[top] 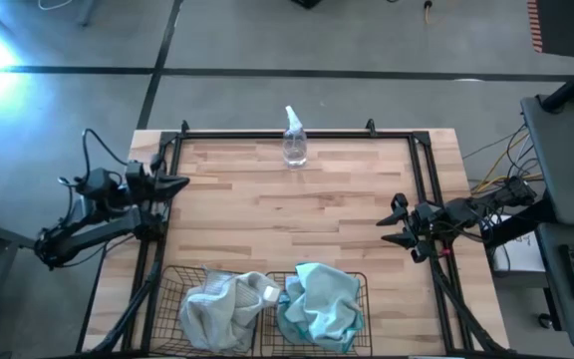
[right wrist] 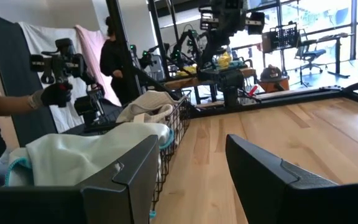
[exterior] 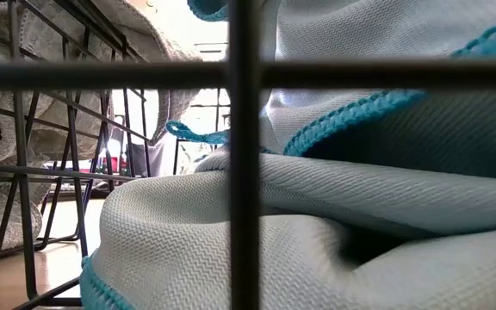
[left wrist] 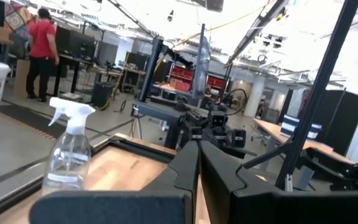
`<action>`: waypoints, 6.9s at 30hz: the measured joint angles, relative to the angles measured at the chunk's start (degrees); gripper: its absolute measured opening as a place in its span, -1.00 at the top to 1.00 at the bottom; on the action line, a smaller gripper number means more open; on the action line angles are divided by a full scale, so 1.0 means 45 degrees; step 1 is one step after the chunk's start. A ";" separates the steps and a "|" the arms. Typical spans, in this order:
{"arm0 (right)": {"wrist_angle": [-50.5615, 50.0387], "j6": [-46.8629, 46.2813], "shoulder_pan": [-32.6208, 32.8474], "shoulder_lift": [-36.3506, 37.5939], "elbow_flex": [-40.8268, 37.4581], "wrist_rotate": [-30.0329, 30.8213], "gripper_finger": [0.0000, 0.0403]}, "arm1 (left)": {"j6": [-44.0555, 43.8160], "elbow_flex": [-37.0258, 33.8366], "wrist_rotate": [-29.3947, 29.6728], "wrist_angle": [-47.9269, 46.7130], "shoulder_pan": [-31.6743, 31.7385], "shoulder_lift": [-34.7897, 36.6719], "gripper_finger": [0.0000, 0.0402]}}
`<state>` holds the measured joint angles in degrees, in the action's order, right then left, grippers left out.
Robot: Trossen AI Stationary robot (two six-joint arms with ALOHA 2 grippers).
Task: Sort microfiber towel by color & place in baskets
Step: Return to Home Position
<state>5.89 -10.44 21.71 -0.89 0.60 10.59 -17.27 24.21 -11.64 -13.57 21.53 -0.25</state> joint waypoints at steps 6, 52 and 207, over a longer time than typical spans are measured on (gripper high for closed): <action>0.0005 0.0006 0.0000 0.0000 0.0000 0.0000 0.09 | -0.0296 -0.1097 0.0000 0.1185 -0.0008 0.0000 1.00; 0.0010 0.0002 0.0000 -0.0005 -0.0003 0.0005 0.09 | 0.1051 -0.5157 0.1665 0.5611 -0.0013 -0.0283 1.00; 0.0009 0.0011 0.0000 -0.0005 -0.0004 0.0001 0.09 | 0.1922 -0.5125 0.2118 0.4582 -0.0013 -0.0345 1.00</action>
<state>5.93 -10.39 21.71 -0.91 0.58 10.59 -8.62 1.15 -2.11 7.05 21.48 -1.80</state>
